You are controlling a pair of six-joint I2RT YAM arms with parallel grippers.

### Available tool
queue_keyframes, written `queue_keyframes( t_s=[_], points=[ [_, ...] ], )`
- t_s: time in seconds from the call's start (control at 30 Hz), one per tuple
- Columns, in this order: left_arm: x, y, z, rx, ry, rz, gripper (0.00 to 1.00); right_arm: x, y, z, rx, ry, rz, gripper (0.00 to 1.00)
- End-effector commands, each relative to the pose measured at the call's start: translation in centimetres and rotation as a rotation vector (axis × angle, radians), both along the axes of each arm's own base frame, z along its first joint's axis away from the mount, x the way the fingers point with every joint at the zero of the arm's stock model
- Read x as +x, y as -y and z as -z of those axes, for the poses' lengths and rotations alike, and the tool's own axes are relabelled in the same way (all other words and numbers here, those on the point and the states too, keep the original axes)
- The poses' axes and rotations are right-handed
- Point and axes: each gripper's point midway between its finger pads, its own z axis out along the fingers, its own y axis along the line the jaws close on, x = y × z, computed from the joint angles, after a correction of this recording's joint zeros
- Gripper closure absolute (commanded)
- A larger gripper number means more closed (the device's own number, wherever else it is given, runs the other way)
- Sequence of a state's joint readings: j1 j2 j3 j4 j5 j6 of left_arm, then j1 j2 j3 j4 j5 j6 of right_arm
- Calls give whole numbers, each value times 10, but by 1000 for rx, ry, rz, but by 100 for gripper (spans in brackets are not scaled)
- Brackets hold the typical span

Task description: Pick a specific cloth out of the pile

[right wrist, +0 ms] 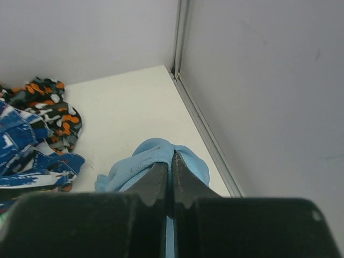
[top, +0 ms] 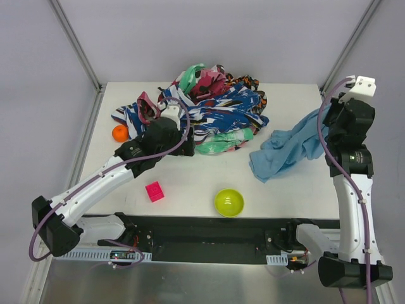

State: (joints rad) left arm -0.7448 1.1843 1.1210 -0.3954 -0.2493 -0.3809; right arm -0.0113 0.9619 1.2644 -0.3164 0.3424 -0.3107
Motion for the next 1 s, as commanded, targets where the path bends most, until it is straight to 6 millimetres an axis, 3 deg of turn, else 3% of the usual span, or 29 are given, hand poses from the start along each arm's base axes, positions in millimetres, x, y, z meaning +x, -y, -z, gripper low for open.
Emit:
queue_keyframes(
  t_s=[0.0, 0.07, 0.2, 0.4, 0.57, 0.7, 0.83, 0.97],
  points=[
    [-12, -37, 15, -24, -32, -206, 1, 1, 15, 10, 69, 53, 77, 99],
    [-17, -49, 19, -13, -33, -244, 1, 3, 16, 25, 106, 38, 82, 99],
    [-28, -61, 33, -8, -61, -279, 1, 10, -3, 63, 194, 0, -3, 99],
    [-38, -75, 55, 27, -95, -312, 1, 20, -58, 159, 438, -142, -219, 98],
    [-43, -79, 62, 35, -117, -332, 1, 10, -61, 248, 566, -325, -124, 98],
    [-44, -81, 65, 39, -127, -346, 1, -3, -59, 304, 620, -448, -44, 92],
    [-44, -80, 65, 35, -134, -350, 1, -6, -64, 319, 644, -512, -49, 77],
    [-47, -79, 67, 41, -149, -340, 1, -2, -67, 293, 617, -465, -103, 46]
  ],
)
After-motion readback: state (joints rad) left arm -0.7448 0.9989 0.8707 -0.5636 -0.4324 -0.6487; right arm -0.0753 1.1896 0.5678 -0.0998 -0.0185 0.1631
